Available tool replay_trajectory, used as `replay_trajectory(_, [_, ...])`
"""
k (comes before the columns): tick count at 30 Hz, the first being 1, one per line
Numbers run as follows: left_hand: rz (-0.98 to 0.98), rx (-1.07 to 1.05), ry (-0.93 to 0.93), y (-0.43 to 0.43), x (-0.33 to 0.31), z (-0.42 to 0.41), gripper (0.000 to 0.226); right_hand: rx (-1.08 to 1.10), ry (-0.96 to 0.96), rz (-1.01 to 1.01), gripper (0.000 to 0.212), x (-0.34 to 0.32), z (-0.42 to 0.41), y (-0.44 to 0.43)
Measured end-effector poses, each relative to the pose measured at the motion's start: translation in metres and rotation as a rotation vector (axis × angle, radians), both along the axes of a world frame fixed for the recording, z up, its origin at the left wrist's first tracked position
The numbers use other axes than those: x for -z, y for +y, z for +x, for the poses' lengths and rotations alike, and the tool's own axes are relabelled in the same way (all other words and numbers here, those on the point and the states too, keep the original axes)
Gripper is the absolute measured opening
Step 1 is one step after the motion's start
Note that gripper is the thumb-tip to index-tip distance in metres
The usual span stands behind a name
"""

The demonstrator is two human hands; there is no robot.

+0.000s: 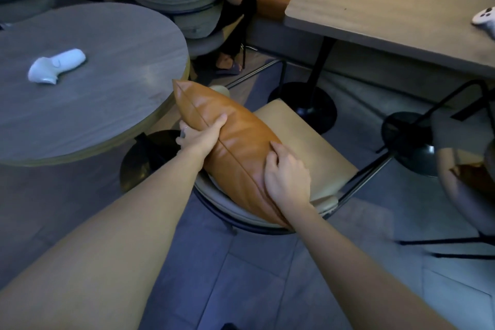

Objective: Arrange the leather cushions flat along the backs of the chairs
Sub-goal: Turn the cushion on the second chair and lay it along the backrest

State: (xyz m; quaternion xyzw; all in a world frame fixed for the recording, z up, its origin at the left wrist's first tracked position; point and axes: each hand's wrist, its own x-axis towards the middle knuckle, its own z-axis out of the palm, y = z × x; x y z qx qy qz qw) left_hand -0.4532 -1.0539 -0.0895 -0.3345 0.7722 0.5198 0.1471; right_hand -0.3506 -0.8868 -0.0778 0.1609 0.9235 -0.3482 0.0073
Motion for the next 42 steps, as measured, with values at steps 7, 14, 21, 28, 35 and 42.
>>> replay_trajectory(7, [0.035, -0.065, 0.007, 0.002, 0.001, 0.004, 0.135, 0.596, -0.283, -0.161, 0.071, 0.027, 0.046, 0.057])
replay_trajectory(14, [0.084, -0.06, -0.013, -0.002, 0.001, 0.0, 0.149, 0.764, -0.44, -0.615, 0.072, 0.06, 0.043, 0.062])
replay_trajectory(21, [0.085, -0.053, -0.043, 0.01, -0.002, -0.003, 0.157, 0.663, -0.477, -0.471, 0.074, 0.061, 0.034, 0.089])
replay_trajectory(28, [0.083, -0.057, -0.02, 0.053, 0.001, -0.017, 0.141, 0.575, -0.436, -0.431, 0.07, 0.058, 0.003, 0.148])
replay_trajectory(35, [0.056, -0.066, -0.034, 0.115, 0.0, -0.036, 0.144, 0.578, -0.39, -0.438, 0.058, 0.048, -0.035, 0.219])
replay_trajectory(42, [0.084, -0.053, -0.126, 0.187, -0.006, -0.054, 0.142, 0.557, -0.222, -0.271, 0.076, 0.049, -0.07, 0.298])
